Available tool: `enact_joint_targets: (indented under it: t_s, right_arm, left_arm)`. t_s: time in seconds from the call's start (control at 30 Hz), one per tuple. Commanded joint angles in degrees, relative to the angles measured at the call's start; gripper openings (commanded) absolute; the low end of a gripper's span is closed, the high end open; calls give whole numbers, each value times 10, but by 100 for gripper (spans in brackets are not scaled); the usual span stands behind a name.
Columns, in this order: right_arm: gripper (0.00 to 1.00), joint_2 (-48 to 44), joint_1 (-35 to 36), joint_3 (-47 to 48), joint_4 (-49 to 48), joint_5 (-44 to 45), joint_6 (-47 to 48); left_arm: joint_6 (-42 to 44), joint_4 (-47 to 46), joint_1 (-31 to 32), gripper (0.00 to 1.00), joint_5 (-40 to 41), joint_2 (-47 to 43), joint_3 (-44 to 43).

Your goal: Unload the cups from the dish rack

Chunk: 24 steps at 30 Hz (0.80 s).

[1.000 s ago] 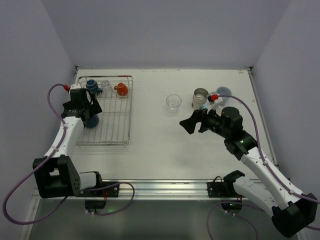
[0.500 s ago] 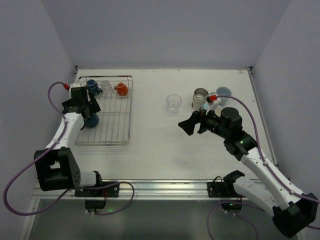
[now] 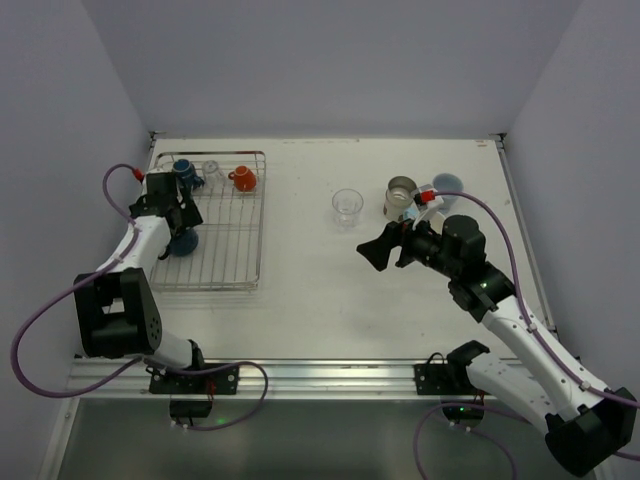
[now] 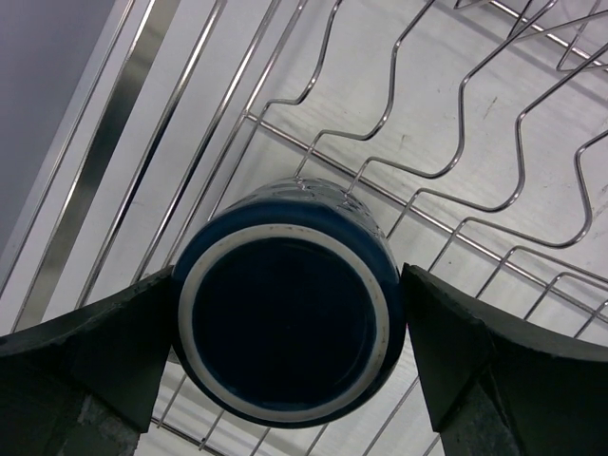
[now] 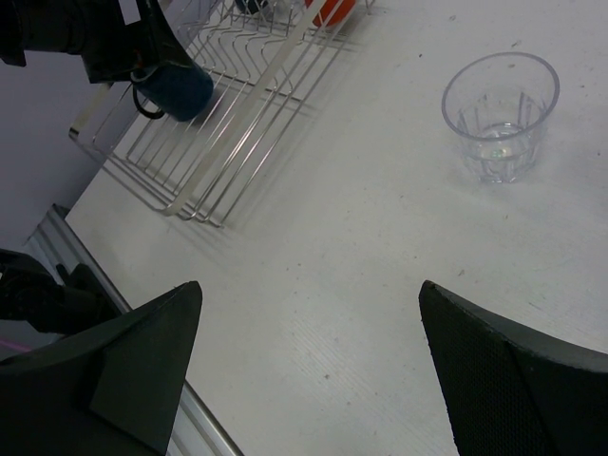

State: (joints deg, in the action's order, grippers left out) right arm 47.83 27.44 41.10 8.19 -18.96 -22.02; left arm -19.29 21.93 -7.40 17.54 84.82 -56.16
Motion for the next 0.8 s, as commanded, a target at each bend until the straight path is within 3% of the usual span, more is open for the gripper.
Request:
enact_joint_targets:
  t_s: [0.0, 0.03, 0.13, 0.17, 0.27, 0.37, 0.57, 0.77]
  right_arm:
    - [99, -12, 2, 5, -6, 11, 6]
    - [99, -12, 2, 4, -5, 11, 7]
    - [99, -16, 2, 4, -4, 14, 7]
    - [99, -16, 3, 4, -4, 14, 7]
    - [99, -15, 2, 6, -2, 13, 5]
    - [99, -7, 2, 12, 9, 27, 1]
    - [99, -6, 8, 10, 3, 31, -28]
    - [99, 20, 52, 5, -72, -7, -92]
  left_arm:
    - [3, -37, -8, 95, -7, 5, -7]
    - [1, -32, -8, 91, -7, 6, -6]
    - [-5, -30, -8, 65, -15, -14, 5]
    - [-7, -28, -8, 50, -22, -22, 12]
    - [-11, -14, -8, 29, -41, -56, 22]
    - [-15, -8, -8, 14, -85, -95, 30]
    - [-34, -15, -7, 0, -208, -169, 54]
    - [-61, -27, -2, 0, -277, -242, 72]
